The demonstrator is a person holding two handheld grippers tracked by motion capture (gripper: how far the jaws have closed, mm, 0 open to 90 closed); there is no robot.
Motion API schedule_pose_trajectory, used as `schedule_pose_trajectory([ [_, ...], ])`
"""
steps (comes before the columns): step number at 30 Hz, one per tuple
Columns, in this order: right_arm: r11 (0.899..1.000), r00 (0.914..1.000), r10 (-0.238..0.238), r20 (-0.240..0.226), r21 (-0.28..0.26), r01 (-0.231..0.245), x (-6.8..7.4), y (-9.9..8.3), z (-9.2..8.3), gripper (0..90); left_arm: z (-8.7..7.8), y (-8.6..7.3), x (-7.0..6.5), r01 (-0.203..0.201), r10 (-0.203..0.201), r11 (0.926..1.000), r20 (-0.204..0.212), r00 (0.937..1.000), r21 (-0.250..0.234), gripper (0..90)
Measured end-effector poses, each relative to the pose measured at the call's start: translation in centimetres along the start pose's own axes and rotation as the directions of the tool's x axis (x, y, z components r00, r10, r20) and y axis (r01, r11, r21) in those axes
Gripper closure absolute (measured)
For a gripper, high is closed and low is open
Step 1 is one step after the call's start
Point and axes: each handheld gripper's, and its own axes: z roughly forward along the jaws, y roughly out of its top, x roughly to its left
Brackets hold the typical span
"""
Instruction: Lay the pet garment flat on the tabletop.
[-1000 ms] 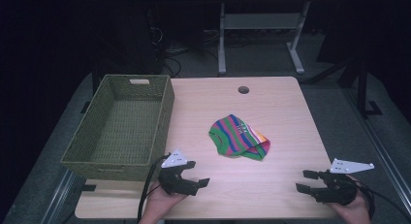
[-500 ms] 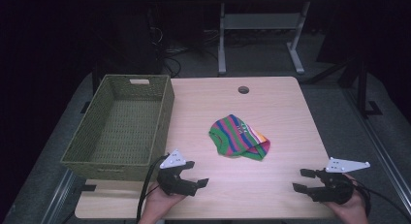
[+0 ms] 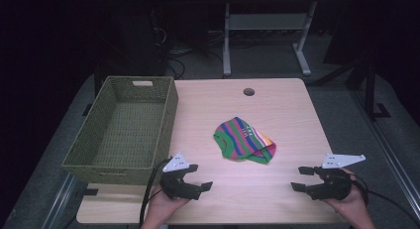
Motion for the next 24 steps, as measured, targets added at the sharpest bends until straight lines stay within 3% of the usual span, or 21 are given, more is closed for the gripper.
schedule_pose_trajectory([
  [19, 0.998, 0.9985, -0.029, -0.046, 0.059, 0.032, -0.3, 4.4, 0.6, 27.5, 0.0, 0.1, 0.1, -0.007, 0.007, 1.0000, 0.005, 1.0000, -0.003, 16.4],
  [24, 0.997, 0.9965, -0.026, -0.080, 0.072, 0.032, -0.6, 5.8, 1.3, 27.6, 0.1, 0.1, 0.2, -0.001, 0.001, 1.0000, 0.013, 0.9999, -0.001, 16.5],
])
